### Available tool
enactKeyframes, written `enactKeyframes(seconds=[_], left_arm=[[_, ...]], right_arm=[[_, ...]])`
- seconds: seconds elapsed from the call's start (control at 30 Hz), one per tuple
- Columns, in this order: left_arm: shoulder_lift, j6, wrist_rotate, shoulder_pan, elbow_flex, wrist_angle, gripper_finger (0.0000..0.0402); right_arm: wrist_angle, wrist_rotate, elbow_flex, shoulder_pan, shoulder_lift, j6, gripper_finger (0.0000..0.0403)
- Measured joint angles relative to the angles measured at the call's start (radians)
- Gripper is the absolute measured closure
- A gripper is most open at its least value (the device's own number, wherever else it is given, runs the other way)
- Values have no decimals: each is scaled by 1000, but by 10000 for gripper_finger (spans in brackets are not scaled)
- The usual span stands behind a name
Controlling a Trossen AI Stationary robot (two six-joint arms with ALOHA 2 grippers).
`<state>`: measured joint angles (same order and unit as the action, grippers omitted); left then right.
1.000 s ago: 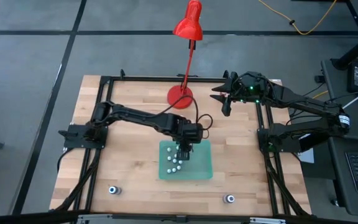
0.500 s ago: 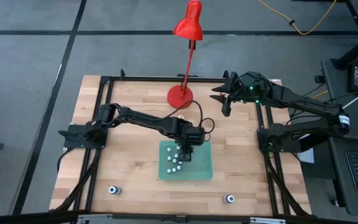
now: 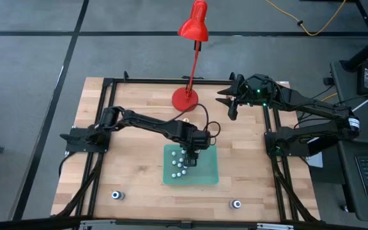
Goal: Pick & Place food coloring
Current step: Put the big red food coloring bottle into the blue bin, then put the big blue food coloring bottle into the blue bin
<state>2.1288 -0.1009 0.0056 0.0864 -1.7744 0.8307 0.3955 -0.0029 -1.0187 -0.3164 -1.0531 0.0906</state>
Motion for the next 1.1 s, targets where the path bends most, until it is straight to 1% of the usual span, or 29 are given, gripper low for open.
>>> enactKeyframes(seconds=[0.1,0.17,0.3,0.47,0.57,0.67,0.73,0.87,1.0,1.1], left_arm=[[-7,6,13,2,-29,41,183],[-14,13,9,4,-76,85,185],[-15,22,-17,6,-212,240,189],[-23,34,-42,18,-390,422,188],[-38,33,-63,42,-494,527,192],[-66,21,-96,78,-571,624,198],[-99,1,-130,104,-581,693,202],[-207,-110,-194,166,-541,746,206],[-325,-256,-218,270,-454,739,205],[-406,-386,-259,379,-350,741,204]], right_arm=[[1,0,0,0,0,0,263],[1,0,0,0,0,0,263],[11,0,0,0,0,0,263],[76,-1,0,0,0,0,263],[116,-1,0,0,0,14,263],[119,0,0,9,2,30,263],[110,1,0,25,8,53,263],[111,28,0,70,35,70,264],[115,107,1,155,84,59,276],[115,172,1,232,127,37,291]])
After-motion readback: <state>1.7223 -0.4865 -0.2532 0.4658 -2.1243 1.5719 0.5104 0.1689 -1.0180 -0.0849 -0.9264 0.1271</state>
